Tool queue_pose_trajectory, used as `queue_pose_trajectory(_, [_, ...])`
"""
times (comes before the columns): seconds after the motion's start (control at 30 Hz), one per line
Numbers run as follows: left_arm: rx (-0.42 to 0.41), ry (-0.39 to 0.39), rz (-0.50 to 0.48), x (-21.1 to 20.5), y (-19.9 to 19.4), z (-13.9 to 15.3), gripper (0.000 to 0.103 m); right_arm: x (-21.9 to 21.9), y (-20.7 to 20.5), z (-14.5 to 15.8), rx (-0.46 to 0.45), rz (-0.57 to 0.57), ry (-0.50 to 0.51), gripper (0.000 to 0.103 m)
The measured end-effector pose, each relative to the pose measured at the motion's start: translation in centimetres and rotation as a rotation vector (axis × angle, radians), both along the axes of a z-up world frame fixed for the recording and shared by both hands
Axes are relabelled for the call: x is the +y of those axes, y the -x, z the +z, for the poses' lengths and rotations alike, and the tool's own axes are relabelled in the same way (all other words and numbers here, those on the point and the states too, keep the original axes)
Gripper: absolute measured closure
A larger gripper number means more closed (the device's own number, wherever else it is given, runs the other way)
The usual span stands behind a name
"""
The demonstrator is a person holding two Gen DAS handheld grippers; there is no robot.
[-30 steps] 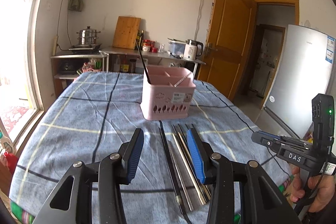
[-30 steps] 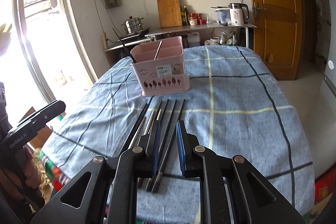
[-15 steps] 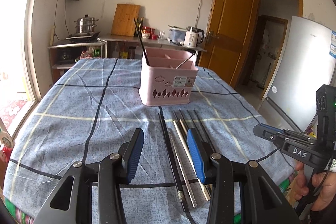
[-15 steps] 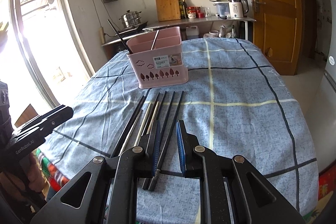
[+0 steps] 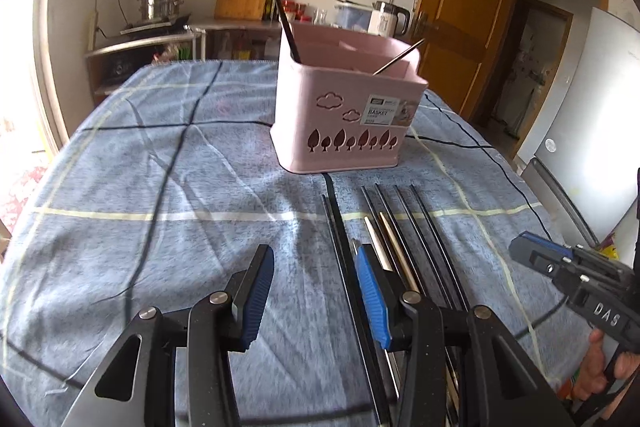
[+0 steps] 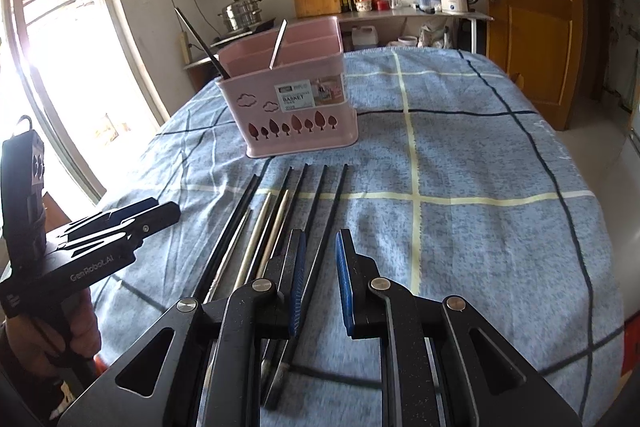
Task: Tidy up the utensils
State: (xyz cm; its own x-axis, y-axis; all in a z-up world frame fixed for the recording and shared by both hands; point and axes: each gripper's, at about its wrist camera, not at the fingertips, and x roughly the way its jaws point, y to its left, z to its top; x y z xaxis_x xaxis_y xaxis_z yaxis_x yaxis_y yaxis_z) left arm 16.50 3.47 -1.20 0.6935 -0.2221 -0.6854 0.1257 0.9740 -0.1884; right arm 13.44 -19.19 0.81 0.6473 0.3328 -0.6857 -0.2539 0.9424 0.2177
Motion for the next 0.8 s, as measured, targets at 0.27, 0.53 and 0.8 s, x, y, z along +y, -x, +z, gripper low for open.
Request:
queue_pose_trajectory(0.27, [0.075, -0.008, -0.009, -0.7, -4.3, -1.8, 0.067, 0.8, -3.7, -2.0, 0.062, 0.002, -0.001, 0.087])
queue_pose_trajectory(0.53, [0.124, -0.004, -0.025, -1.4, -6.8, -3.1, 0.077, 1.3, -6.7, -3.0, 0.100, -0.006, 0.004, 0.087])
queue_pose_trajectory(0.8, [0.128, -0.025, -0.044, -2.1, -7.7, -3.5, 0.082, 1.8, -9.0, -4.5, 0.144, -0.012, 0.027, 0.087])
